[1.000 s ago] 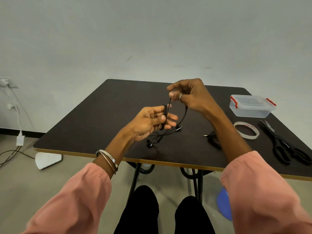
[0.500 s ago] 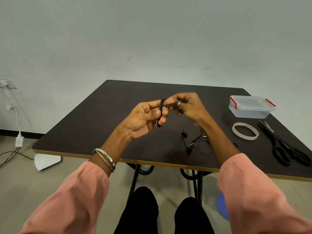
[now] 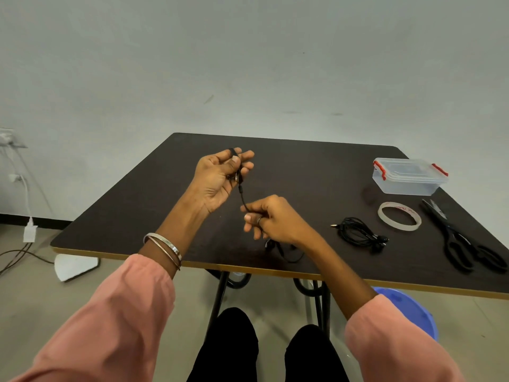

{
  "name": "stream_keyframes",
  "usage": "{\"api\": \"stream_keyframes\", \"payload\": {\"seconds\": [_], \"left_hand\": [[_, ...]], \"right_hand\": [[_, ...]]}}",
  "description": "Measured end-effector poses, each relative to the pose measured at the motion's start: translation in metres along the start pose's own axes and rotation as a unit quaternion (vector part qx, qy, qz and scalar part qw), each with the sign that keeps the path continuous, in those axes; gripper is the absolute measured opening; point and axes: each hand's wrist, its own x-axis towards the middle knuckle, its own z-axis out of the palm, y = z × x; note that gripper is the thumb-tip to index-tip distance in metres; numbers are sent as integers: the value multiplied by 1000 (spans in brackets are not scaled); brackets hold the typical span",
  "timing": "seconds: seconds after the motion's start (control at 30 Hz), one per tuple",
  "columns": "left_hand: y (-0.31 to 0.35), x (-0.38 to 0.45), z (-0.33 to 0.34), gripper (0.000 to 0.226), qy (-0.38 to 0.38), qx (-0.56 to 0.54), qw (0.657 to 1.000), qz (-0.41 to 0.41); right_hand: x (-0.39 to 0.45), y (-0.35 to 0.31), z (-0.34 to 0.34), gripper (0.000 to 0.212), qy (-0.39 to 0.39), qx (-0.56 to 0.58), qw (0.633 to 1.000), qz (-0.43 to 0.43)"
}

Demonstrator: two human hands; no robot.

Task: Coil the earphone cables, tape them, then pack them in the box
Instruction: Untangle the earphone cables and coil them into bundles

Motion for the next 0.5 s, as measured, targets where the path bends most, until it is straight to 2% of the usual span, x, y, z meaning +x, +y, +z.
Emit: {"api": "stream_keyframes", "payload": {"seconds": [0.13, 0.3, 0.5], "left_hand": [[0, 0, -4, 13, 23, 34, 999, 2], [-4, -2, -11, 14, 33, 81, 996, -1], [-16, -8, -9, 16, -24, 186, 982, -10]], "right_hand": [[-5, -8, -2, 23, -18, -71, 997, -15], [-12, -22, -17, 20, 36, -97, 994, -44], [-8, -34, -46, 11, 90, -93, 989, -66]]}}
